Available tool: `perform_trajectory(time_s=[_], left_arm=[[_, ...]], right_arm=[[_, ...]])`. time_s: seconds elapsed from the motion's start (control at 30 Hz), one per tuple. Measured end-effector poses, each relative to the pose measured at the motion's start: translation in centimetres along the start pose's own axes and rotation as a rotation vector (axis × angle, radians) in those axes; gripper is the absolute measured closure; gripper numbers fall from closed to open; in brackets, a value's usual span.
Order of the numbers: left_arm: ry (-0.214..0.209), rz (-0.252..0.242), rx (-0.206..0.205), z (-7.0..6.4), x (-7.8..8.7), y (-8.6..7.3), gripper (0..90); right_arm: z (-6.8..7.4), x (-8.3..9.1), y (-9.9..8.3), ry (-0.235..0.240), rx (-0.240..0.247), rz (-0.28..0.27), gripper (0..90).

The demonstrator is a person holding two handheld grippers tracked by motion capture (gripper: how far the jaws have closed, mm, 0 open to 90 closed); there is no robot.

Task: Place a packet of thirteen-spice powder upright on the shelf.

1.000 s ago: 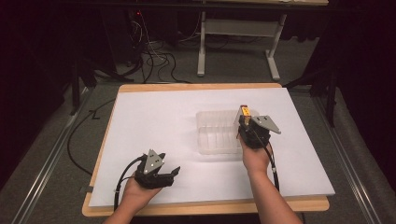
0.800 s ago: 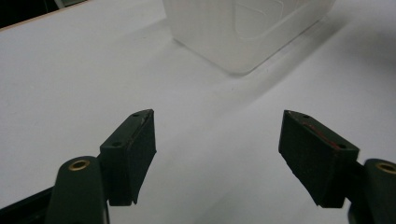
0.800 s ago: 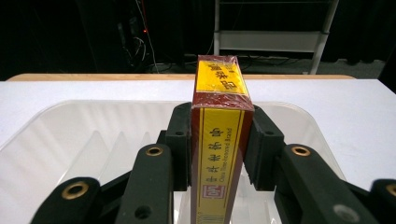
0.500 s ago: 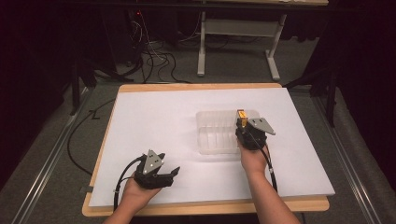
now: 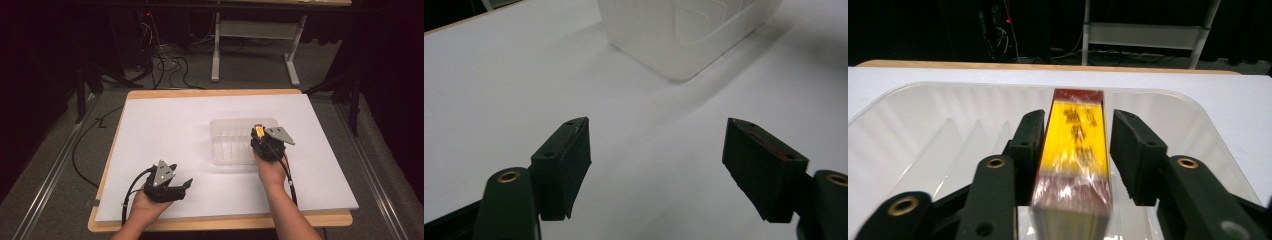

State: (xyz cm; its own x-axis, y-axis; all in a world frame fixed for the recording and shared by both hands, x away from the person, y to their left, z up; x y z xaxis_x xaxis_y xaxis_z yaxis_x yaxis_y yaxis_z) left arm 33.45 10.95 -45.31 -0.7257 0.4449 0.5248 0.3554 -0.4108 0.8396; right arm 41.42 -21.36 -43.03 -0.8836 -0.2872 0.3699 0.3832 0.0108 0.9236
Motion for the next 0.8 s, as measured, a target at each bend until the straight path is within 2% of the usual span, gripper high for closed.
perform_trajectory(time_s=[0.33,0.63,0.67,0.8], left_arm=[[0.004,0.001,0.002,0.1,0.0,0.0,28.0],[0.006,0.0,0.006,0.3,0.0,0.0,28.0],[0.008,0.002,0.006,0.4,-0.1,0.0,28.0],[0.009,0.001,0.008,0.5,-0.2,0.0,28.0]], right_arm=[[-0.1,0.3,0.1,0.048,-0.004,0.014,46.2],[-0.3,0.7,0.2,0.092,0.003,0.031,31.6],[-0.2,1.1,0.2,0.104,0.01,0.034,27.8],[-0.2,2.3,0.0,0.156,0.02,0.043,22.0]])
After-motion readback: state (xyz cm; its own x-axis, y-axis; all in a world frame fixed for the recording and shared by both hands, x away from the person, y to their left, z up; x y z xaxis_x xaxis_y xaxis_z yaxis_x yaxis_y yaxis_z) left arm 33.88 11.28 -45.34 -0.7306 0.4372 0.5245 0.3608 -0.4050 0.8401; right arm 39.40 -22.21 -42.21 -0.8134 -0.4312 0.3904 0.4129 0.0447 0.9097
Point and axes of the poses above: each handheld gripper's, and its own axes: x roughly backward along the jaws, y roughly out of its top, z roughly to its left, the point moved 2 cm from there along -x, roughly forward along the jaws, and after that the axes turned 11 degrees about y, right-handed, at the moved point
